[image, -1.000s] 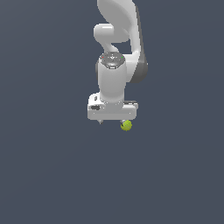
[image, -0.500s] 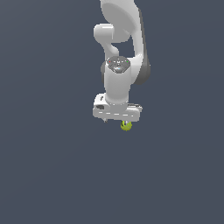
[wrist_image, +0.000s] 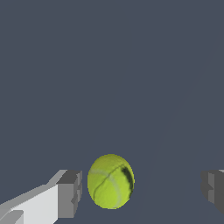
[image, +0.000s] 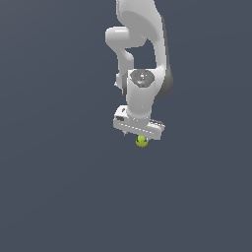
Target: Pick up the object and move it to a goal position.
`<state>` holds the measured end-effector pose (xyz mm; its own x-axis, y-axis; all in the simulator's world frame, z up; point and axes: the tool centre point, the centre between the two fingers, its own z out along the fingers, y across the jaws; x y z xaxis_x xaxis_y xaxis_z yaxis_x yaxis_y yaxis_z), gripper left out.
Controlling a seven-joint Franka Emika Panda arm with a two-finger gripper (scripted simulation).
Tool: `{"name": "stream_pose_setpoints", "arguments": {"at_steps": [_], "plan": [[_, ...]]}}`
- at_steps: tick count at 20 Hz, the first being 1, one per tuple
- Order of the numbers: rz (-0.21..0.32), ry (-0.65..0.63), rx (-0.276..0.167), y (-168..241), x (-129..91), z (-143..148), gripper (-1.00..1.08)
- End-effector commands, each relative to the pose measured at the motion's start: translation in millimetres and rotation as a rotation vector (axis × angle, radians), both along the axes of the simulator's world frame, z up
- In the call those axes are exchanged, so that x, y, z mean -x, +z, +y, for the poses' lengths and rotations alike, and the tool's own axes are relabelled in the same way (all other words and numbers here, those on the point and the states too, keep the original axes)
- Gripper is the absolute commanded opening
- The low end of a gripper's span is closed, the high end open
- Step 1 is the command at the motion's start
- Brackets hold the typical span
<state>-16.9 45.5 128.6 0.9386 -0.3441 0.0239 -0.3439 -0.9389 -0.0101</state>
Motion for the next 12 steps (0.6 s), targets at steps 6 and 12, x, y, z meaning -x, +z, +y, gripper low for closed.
{"name": "stream_pose_setpoints", "arguments": {"at_steps": [6,12], "plan": [[0.013,-0.171,-0.004,-18,17,19,1.00],[0.020,-0.276,-0.004,-29,28,30,1.00]]}}
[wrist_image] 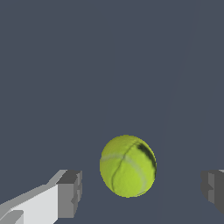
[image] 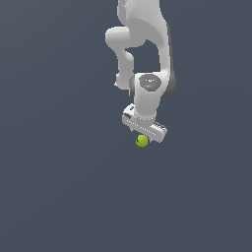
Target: Pick up the object and move it to a goal position.
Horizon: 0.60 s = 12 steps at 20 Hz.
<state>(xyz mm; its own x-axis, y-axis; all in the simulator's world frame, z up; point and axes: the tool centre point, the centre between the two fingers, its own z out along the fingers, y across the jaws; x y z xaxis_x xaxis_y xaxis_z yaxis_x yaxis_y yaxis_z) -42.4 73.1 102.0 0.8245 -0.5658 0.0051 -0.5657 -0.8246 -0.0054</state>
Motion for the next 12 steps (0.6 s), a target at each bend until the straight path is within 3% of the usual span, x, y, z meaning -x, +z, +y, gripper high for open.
{"name": "stream_pose_setpoints", "arguments": {"at_steps": [1,12], "plan": [[0.002,-0.040,0.000,-3.8,4.0,3.6,1.00],[0.007,-0.111,0.001,-10.8,11.8,10.3,1.00]]}}
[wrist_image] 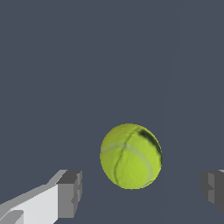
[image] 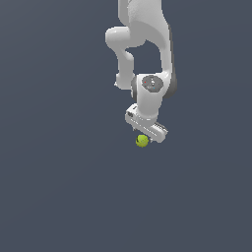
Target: Pick up the object and move it to a goal position.
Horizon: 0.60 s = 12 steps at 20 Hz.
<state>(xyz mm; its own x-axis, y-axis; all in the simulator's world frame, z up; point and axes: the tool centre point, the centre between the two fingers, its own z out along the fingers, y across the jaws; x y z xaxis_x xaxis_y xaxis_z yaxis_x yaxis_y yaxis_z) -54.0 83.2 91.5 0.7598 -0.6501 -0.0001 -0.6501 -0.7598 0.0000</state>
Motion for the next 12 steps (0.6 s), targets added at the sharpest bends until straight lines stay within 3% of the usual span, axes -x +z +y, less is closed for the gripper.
{"name": "stream_pose_setpoints", "arguments": {"at_steps": [1,12], "plan": [[0.000,0.000,0.000,0,0,0,1.00],[0.000,-0.004,0.000,-36,1,0,1.00]]}}
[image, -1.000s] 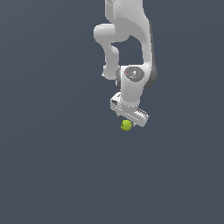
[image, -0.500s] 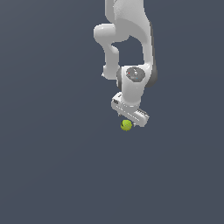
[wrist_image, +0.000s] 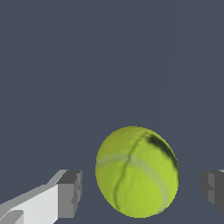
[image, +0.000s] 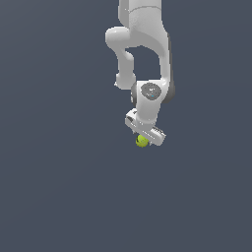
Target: Pick up the object and move it to a goal position.
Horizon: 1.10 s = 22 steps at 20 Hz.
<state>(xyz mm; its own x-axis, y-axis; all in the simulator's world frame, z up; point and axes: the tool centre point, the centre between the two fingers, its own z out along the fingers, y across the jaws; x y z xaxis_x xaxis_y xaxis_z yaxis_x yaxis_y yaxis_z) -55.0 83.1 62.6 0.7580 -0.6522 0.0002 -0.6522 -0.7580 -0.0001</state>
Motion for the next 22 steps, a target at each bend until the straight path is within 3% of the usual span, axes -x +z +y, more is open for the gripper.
{"name": "stream_pose_setpoints", "arguments": {"at_steps": [1,7,8,22], "plan": [[0.000,-0.001,0.000,-11.4,0.5,0.1,1.00],[0.000,-0.002,0.000,-21.4,-0.4,0.2,1.00],[0.000,-0.002,0.000,-21.4,-0.4,0.2,-1.00],[-0.001,-0.001,-0.001,-16.4,-2.7,-0.2,-1.00]]}}
